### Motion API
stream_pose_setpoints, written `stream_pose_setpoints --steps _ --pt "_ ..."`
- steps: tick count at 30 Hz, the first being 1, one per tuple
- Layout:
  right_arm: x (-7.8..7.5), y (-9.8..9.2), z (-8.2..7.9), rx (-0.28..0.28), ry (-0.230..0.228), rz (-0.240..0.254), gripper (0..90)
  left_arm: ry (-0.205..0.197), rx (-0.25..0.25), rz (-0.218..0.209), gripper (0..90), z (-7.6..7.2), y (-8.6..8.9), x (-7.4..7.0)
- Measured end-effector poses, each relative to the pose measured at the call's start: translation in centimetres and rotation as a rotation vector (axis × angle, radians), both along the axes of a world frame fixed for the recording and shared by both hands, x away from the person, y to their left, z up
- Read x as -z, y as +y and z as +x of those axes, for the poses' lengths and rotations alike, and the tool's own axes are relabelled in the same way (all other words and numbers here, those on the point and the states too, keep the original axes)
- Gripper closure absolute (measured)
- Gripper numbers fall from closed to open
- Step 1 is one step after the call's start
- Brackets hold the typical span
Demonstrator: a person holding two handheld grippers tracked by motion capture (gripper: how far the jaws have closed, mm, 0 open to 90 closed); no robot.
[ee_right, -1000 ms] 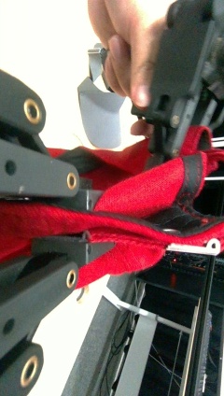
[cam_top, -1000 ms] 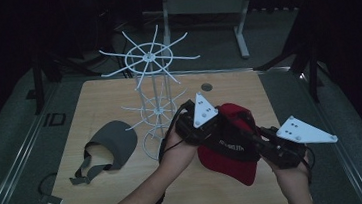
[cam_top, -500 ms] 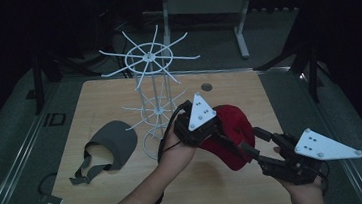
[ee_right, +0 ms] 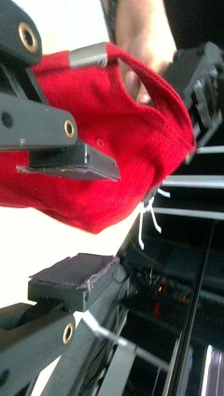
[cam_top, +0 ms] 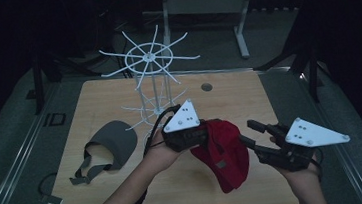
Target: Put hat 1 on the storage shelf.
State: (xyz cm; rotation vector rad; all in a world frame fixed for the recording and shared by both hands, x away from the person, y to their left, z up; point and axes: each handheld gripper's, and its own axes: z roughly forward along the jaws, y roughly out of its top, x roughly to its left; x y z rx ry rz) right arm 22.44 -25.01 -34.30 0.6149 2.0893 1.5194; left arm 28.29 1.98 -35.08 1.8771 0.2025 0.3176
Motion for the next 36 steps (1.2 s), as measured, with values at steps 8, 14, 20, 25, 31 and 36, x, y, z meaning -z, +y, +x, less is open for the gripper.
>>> stream_pose_setpoints --steps 8,14,20,25,31,36 --pt "0.6 2.1 0.4 -0.071 -0.003 -0.093 57.8 0.012 0.042 -0.012 86.3 -0.2 0.0 -0.3" --pt "0.4 1.8 0.1 -0.051 -0.013 -0.09 86.5 0.012 0.059 -0.023 86.2 -0.2 0.0 -0.2" --pt "0.0 1.4 -0.1 -0.05 -0.004 -0.053 87.5 0.005 0.077 -0.026 85.7 -0.3 0.0 -0.4" --pt "-0.2 1.2 -0.1 -0.025 -0.003 -0.042 87.6 0.0 0.04 -0.015 73.6 -0.4 0.0 -0.3" --pt "-0.7 0.3 -0.1 0.0 -0.009 -0.008 87.6 -0.003 0.028 -0.009 59.0 -0.5 0.5 -0.4" --pt "-1.1 0.1 -0.1 0.018 -0.014 -0.006 87.6 -0.004 0.021 -0.016 55.0 -0.8 0.9 -0.4"
